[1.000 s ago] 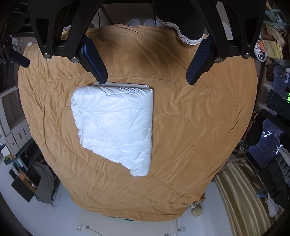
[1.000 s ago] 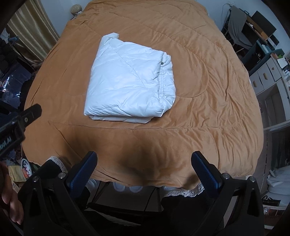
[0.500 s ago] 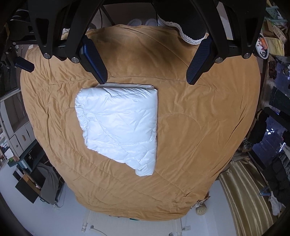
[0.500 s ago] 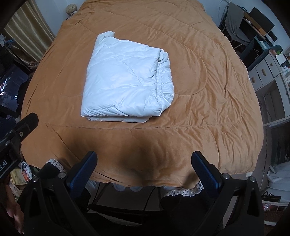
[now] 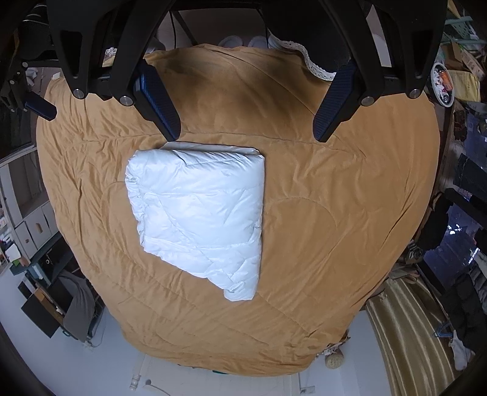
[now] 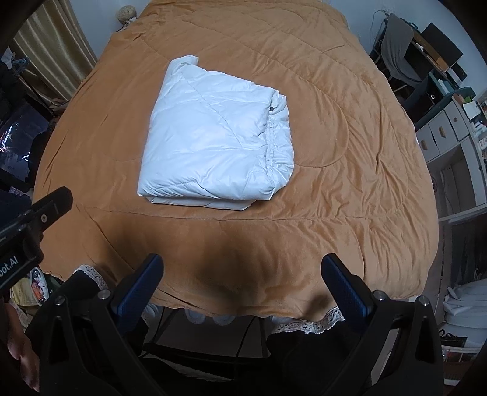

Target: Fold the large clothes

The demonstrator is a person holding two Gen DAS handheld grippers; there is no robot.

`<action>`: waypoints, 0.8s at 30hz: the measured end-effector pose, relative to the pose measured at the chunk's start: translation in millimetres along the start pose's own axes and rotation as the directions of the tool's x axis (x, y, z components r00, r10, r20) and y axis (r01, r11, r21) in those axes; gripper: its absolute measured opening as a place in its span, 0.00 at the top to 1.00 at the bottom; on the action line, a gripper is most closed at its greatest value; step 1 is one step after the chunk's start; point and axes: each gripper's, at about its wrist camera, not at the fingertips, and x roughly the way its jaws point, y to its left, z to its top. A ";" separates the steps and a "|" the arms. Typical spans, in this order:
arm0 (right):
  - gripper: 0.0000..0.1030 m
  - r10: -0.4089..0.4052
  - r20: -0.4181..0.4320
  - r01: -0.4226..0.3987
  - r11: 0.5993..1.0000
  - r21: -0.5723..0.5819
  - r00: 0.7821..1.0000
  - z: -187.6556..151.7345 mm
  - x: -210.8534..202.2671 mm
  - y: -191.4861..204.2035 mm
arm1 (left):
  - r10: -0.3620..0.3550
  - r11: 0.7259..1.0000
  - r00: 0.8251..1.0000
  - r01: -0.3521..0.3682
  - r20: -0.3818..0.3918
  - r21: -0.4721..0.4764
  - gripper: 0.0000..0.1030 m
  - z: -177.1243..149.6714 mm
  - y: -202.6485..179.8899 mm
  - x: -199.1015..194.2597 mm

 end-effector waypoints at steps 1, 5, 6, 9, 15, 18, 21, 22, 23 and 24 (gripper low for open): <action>0.00 0.001 0.002 -0.001 1.000 -0.002 1.000 -0.3 -0.7 0.9 | 0.002 1.000 1.000 -0.002 0.001 0.002 0.13 -0.4 -0.9 -0.5; 0.00 -0.004 0.007 0.004 1.000 -0.008 1.000 -0.1 -2.0 2.0 | 0.003 1.000 1.000 -0.003 -0.006 -0.005 0.13 -1.4 -1.7 -1.0; 0.00 -0.003 0.006 0.003 1.000 -0.007 1.000 0.0 -1.8 2.2 | 0.003 1.000 1.000 -0.003 -0.005 -0.004 0.13 -1.0 -1.6 -0.8; 0.00 -0.005 0.005 0.006 1.000 -0.006 1.000 0.2 -1.6 2.4 | 0.004 1.000 1.000 -0.004 -0.002 -0.002 0.13 -0.4 -1.1 -0.7; 0.00 -0.004 0.004 0.004 1.000 -0.008 1.000 0.4 -1.4 3.0 | 0.005 1.000 1.000 -0.005 -0.009 0.001 0.13 -2.3 -1.1 -0.1; 0.00 -0.008 0.000 0.008 1.000 -0.008 1.000 0.3 -0.7 2.8 | 0.005 1.000 1.000 -0.005 -0.011 0.004 0.13 -2.7 -0.8 -0.2; 0.00 -0.007 0.000 0.007 1.000 -0.003 1.000 -1.3 -0.4 1.6 | 0.004 1.000 1.000 -0.004 -0.007 0.007 0.13 -3.2 -1.2 -1.5; 0.00 -0.006 0.000 0.006 1.000 -0.003 1.000 -1.2 -0.4 1.3 | 0.004 1.000 1.000 -0.004 -0.005 0.006 0.13 -3.8 -1.8 -1.5; 0.00 -0.004 0.001 0.004 1.000 0.000 1.000 -1.3 -0.7 0.8 | 0.005 1.000 1.000 -0.005 -0.004 0.006 0.13 -4.3 -2.0 -1.6; 0.00 -0.001 0.001 0.001 1.000 0.001 1.000 -1.4 -0.2 0.5 | 0.009 1.000 1.000 -0.009 -0.004 0.006 0.13 -4.6 -2.5 -1.3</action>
